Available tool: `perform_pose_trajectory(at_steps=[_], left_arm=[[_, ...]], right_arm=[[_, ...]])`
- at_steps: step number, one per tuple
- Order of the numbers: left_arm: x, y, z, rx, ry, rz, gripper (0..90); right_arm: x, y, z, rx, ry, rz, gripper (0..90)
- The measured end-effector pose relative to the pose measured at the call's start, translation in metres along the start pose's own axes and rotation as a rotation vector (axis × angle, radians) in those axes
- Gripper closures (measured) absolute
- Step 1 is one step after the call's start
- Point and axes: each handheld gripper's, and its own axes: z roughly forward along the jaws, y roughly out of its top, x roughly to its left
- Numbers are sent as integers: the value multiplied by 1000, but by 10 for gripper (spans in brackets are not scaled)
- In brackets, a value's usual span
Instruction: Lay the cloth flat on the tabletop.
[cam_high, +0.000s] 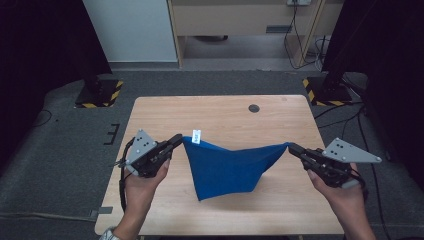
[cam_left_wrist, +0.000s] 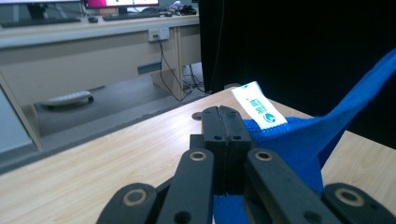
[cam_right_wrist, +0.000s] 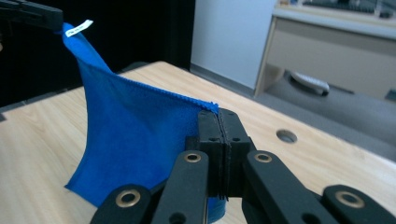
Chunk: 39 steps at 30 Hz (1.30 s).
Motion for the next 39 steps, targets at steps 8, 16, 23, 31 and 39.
perform_pose_trajectory(at_steps=[8,16,23,31,39], left_arm=[[-9,20,-19,-18,-2,42,900],[17,7,23,89,15,1,900],[34,-19,78,201,45,-9,900],[53,-47,122,282,102,-48,900],[66,-67,141,331,123,-82,900]], right_arm=[[12,19,-19,-51,4,-45,894],[-11,4,26,61,1,-22,893],[-38,-27,80,162,6,30,894],[-68,-63,131,270,-14,99,893],[-87,-80,158,323,-33,132,894]])
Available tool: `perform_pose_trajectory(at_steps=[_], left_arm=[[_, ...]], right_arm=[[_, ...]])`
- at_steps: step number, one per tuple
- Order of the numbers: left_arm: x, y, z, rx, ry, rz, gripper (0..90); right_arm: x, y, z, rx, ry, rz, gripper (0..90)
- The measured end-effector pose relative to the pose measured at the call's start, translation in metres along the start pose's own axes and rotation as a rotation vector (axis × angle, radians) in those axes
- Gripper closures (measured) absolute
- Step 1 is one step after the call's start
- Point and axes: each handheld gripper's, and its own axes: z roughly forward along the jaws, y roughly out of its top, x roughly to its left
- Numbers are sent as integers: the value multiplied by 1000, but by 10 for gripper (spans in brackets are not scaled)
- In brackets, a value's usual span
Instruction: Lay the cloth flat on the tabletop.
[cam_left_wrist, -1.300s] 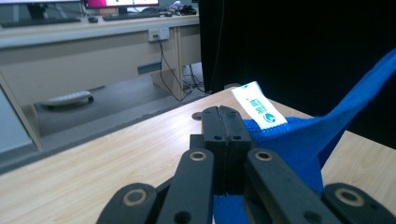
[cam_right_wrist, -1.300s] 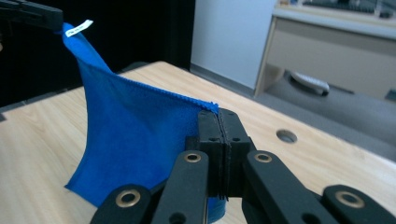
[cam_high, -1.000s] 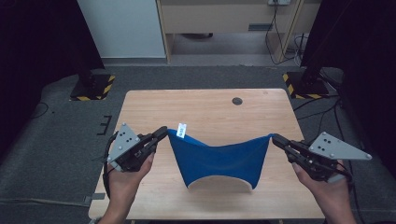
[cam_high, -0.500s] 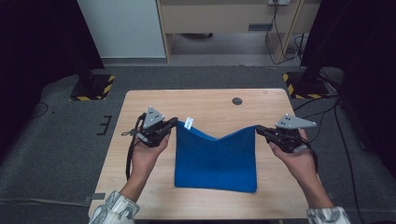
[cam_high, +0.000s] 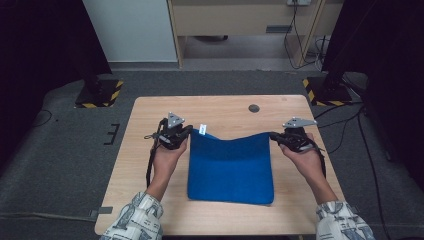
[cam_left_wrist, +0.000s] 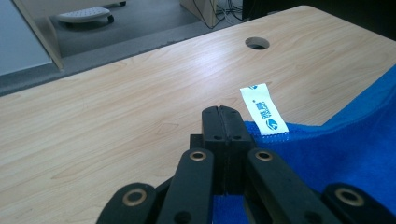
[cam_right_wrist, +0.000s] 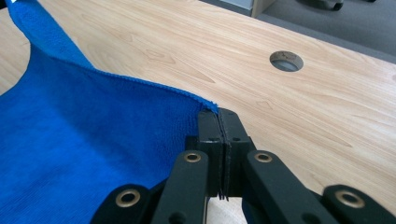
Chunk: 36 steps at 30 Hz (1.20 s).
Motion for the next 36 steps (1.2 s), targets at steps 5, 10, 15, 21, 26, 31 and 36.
perform_pose_trajectory(at_steps=[5,10,15,21,26,31,36], left_arm=[[4,-7,7,10,-5,-5,900],[8,-11,14,11,-5,-16,900],[14,-14,21,11,2,-19,900],[20,-18,29,-9,-1,-42,900],[22,-21,35,-29,0,-37,900],[25,-23,41,-76,-3,-61,888],[27,-23,43,-115,32,-112,514]], right_arm=[[-1,2,11,13,-3,3,893],[-1,5,23,28,-9,5,893],[-8,6,37,58,-27,37,893],[-14,4,46,72,-41,72,893],[-18,3,53,83,-47,85,891],[-20,5,56,83,-62,88,800],[-21,7,58,53,-109,118,421]])
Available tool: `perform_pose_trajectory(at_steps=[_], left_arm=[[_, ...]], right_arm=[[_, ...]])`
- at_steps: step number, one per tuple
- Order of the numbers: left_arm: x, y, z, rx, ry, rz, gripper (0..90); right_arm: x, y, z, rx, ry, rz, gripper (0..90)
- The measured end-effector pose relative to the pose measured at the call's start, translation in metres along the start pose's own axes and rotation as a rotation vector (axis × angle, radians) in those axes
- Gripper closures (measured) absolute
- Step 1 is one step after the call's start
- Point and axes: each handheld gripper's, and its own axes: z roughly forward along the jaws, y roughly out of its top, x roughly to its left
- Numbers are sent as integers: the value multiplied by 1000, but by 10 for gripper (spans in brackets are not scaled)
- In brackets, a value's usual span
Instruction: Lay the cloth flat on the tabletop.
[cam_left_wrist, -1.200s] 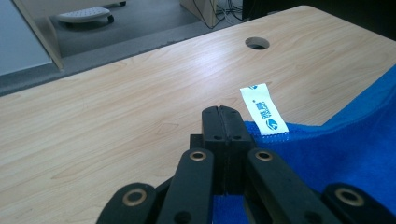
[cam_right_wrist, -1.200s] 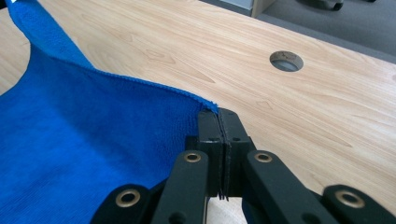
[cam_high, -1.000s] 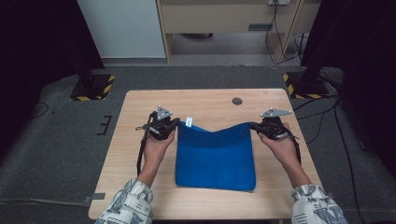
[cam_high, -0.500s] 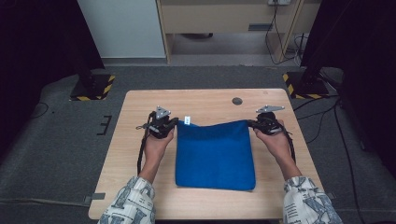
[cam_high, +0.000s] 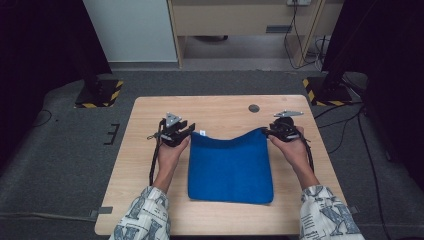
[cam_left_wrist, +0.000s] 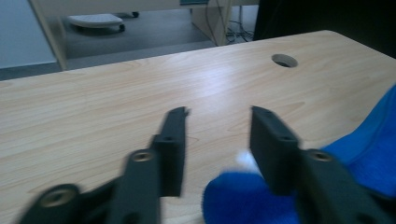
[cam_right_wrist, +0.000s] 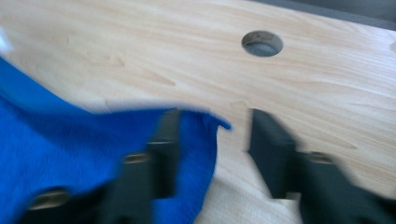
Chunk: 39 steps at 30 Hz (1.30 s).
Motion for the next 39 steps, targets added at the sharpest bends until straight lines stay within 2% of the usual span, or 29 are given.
perform_pose_trajectory(at_steps=[3,4,8,10,11,14,15,16,17,18,19,20,22,23,24,25,26,27,29,30,31,32,33,34,39], left_arm=[[1,1,-4,-15,-3,8,390],[1,2,-5,-23,-9,8,333],[0,3,-10,-20,-33,28,281],[-1,1,-13,-27,-43,41,260],[-2,-2,-15,-24,-65,54,253],[-3,-5,-15,-11,-74,64,216],[-4,-7,-16,-3,-81,68,216],[-4,-8,-16,0,-84,75,216],[-7,-13,-16,15,-96,96,198],[-7,-13,-16,15,-96,96,199],[-8,-16,-16,22,-99,114,209],[-10,-19,-16,27,-94,128,209],[-11,-23,-18,34,-99,141,263],[-12,-28,-20,42,-116,147,309],[-12,-28,-20,42,-116,147,345],[-12,-32,-20,50,-127,153,386],[-12,-34,-21,56,-131,155,386],[-13,-41,-20,75,-124,157,402],[-14,-44,-19,85,-115,164,428],[-14,-46,-19,94,-115,170,428],[-15,-49,-18,105,-127,186,457],[-15,-49,-18,105,-127,186,490],[-16,-50,-17,104,-141,197,490],[-17,-50,-15,106,-156,203,527],[-21,-54,-1,137,-176,205,557]], right_arm=[[0,0,-1,-5,-39,-15,281],[-2,0,-2,-8,-40,-4,245],[-4,-1,-5,-9,-44,5,227],[-3,-3,-7,-8,-32,-6,218],[-3,-5,-8,-9,-25,-6,214],[-3,-6,-10,-9,-14,-11,210],[-3,-7,-11,-6,-3,-24,306],[-3,-7,-11,-6,-3,-24,306],[-1,-6,-14,-10,4,-38,402],[-1,-6,-14,-10,4,-38,402],[1,-6,-17,-10,19,-51,530],[1,-6,-17,-10,19,-51,530],[3,-7,-18,-18,32,-64,627],[6,-10,-19,-9,45,-74,691],[6,-10,-19,-9,45,-74,691],[10,-14,-18,-4,59,-95,740],[10,-14,-18,-4,59,-95,740],[14,-18,-16,9,66,-106,785],[16,-22,-15,11,73,-107,813],[16,-22,-15,11,73,-107,813],[17,-25,-13,14,79,-105,829],[17,-25,-13,14,79,-105,829],[17,-28,-12,18,82,-109,834],[18,-29,-10,20,83,-104,836],[21,-32,-6,32,93,-109,844]])
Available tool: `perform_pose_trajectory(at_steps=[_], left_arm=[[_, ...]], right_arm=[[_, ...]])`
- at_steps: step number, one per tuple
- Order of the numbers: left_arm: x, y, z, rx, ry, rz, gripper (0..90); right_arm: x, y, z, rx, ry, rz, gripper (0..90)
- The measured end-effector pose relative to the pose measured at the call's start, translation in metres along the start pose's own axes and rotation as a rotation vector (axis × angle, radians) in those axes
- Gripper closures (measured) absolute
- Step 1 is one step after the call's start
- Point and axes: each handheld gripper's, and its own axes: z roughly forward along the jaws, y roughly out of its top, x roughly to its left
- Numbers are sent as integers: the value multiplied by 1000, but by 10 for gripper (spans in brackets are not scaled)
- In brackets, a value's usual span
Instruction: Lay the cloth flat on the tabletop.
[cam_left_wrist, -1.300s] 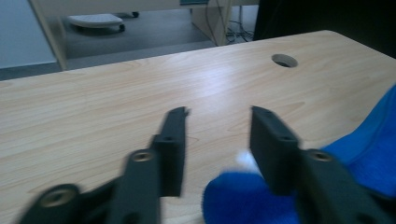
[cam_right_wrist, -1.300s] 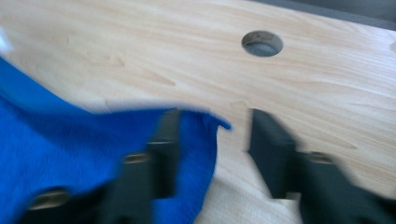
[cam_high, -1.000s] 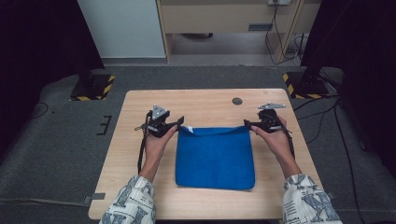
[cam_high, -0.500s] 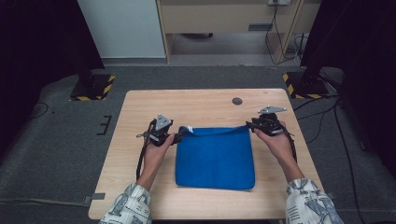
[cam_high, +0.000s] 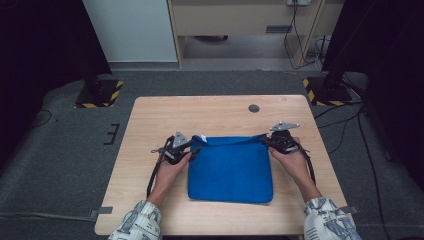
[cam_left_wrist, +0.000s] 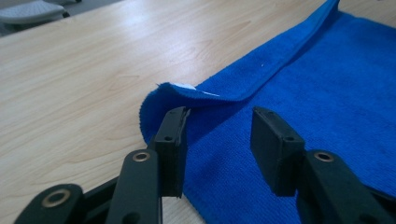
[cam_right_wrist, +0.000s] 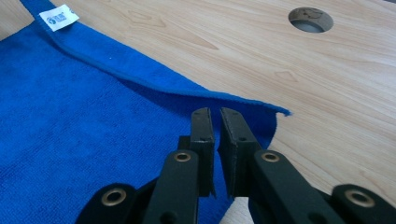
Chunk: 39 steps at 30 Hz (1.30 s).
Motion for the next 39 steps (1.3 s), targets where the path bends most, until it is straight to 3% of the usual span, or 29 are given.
perform_pose_trajectory(at_steps=[5,9,10,16,24,28,31,39], left_arm=[[2,1,11,22,0,10,553],[4,3,16,21,5,-2,615],[5,4,17,23,3,-5,670],[8,10,28,26,0,-11,750],[16,21,45,2,49,-46,723],[22,25,50,3,109,-61,714],[29,26,52,-2,127,-85,687],[31,31,34,-26,142,-104,542]], right_arm=[[5,2,3,-6,19,-13,876],[9,1,8,6,33,-18,887],[11,0,11,17,38,-20,888],[16,-1,14,28,46,-28,888],[20,-4,16,44,64,-44,877],[21,-9,18,57,70,-44,863],[21,-12,19,62,69,-49,834],[31,-8,17,39,89,-36,695]])
